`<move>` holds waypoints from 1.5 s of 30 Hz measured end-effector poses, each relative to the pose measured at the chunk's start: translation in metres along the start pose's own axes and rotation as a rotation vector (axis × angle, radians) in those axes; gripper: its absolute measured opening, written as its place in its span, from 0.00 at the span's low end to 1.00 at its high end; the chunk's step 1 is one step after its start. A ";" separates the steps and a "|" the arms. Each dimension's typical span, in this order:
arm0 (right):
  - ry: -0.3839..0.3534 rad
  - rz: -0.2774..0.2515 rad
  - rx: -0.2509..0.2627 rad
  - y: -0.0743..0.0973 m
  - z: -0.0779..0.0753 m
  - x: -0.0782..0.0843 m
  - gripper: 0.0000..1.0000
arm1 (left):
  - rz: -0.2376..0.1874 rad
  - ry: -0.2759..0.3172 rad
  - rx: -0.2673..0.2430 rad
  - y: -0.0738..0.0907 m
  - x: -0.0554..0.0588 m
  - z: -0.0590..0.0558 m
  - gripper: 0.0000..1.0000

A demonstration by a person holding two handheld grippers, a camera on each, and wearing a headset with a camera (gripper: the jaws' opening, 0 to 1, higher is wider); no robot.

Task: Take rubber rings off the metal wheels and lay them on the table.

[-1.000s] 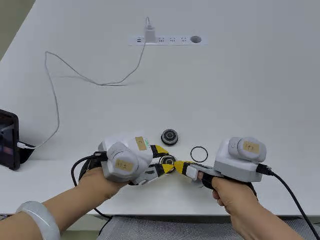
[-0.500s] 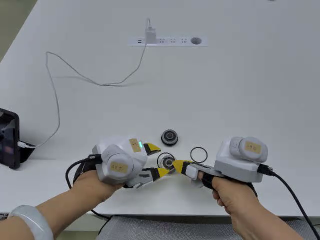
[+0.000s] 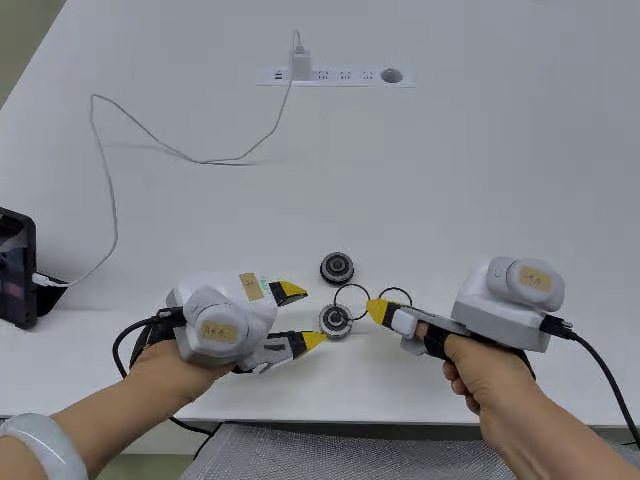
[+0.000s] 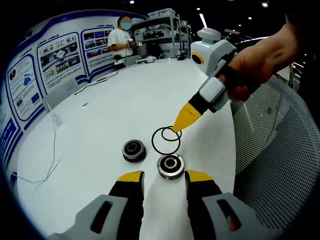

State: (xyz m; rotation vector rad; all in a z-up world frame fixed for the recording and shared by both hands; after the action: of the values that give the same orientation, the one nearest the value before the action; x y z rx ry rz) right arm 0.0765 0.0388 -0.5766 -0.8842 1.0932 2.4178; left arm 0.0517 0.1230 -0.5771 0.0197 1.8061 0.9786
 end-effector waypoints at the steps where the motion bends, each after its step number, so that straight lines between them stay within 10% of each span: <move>1: -0.002 -0.002 0.014 0.002 -0.006 -0.002 0.02 | 0.000 0.000 -0.001 0.000 0.000 0.000 0.33; 16: -0.090 0.020 0.114 0.005 -0.052 0.006 0.02 | 0.004 0.014 -0.005 0.001 0.005 0.001 0.32; 45: -0.041 0.010 0.138 0.007 -0.052 0.003 0.07 | 0.007 0.013 -0.005 0.001 0.004 0.002 0.30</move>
State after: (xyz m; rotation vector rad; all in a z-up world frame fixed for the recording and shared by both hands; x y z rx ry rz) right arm 0.0912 -0.0051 -0.6015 -0.7833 1.2349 2.3247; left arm 0.0514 0.1268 -0.5801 0.0163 1.8166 0.9906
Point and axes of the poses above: the centre of the closed fingertips' face, and the gripper's own axes: y roughly backward along the fingers, z roughly to its left, x roughly out of its underside, the point moved 1 cm from there along y, roughly backward along the fingers, and after that the axes turned 15 degrees about y, right-handed, at the moved point
